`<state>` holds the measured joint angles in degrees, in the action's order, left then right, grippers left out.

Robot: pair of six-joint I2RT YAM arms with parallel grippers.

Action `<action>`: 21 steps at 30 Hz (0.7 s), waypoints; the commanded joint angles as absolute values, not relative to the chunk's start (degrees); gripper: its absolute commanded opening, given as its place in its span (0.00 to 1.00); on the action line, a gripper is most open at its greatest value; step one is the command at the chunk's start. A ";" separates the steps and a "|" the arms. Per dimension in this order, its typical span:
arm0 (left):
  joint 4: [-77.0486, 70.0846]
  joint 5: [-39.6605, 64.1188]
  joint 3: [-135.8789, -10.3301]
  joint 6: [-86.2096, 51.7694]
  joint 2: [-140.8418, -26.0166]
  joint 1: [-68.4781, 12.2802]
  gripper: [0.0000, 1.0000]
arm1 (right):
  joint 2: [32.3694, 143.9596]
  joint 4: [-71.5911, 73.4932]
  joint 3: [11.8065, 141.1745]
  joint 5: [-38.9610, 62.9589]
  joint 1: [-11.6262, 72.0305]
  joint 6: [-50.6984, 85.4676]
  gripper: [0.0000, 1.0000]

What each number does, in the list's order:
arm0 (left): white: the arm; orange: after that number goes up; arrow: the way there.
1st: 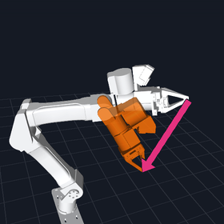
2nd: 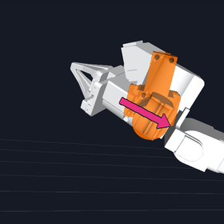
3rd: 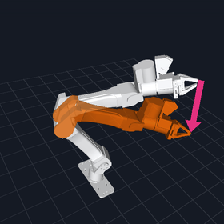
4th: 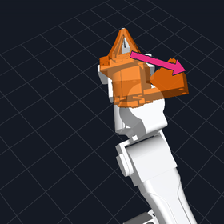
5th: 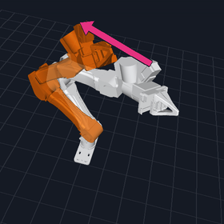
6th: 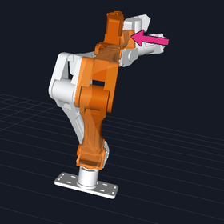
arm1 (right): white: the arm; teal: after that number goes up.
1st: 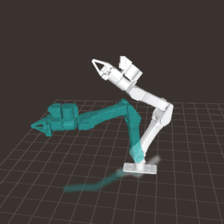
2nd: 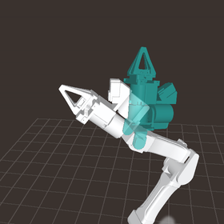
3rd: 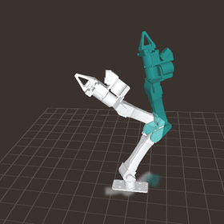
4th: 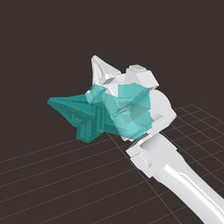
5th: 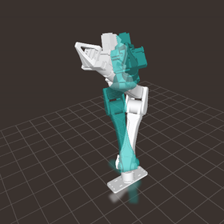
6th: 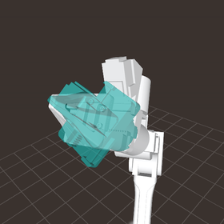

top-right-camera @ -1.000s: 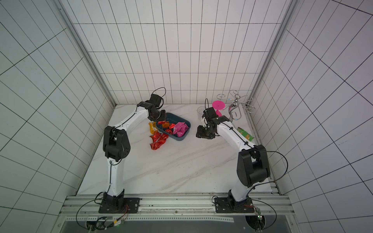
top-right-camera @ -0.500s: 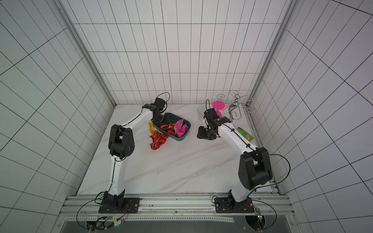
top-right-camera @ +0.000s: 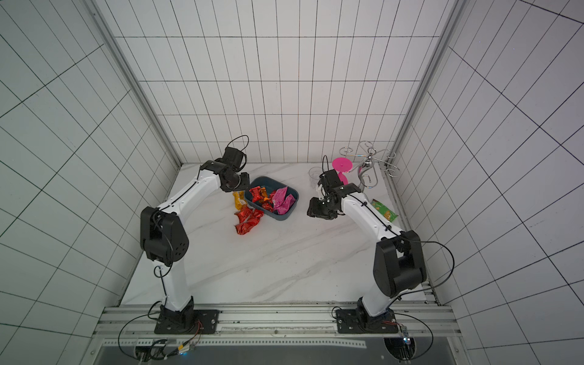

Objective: Put the tea bags into the storage box
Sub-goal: Place the tea bag in the storage box, then pick up the tea bag from the center of the board.

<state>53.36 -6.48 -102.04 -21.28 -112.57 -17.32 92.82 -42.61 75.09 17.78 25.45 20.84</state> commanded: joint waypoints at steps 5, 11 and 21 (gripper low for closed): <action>49.47 -7.96 -99.01 -22.94 -114.80 -13.51 0.60 | 92.89 -43.70 74.74 18.01 24.96 20.26 0.50; 48.26 -5.95 -100.45 -22.83 -119.06 -12.49 0.60 | 93.32 -45.94 76.79 16.63 24.92 18.64 0.50; 46.63 -3.35 -100.21 -24.55 -124.45 -12.48 0.60 | 93.38 -46.77 77.00 16.02 24.86 18.29 0.50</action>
<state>48.36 -4.82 -99.53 -23.77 -122.61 -12.49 92.97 -44.84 75.20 17.08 25.45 19.25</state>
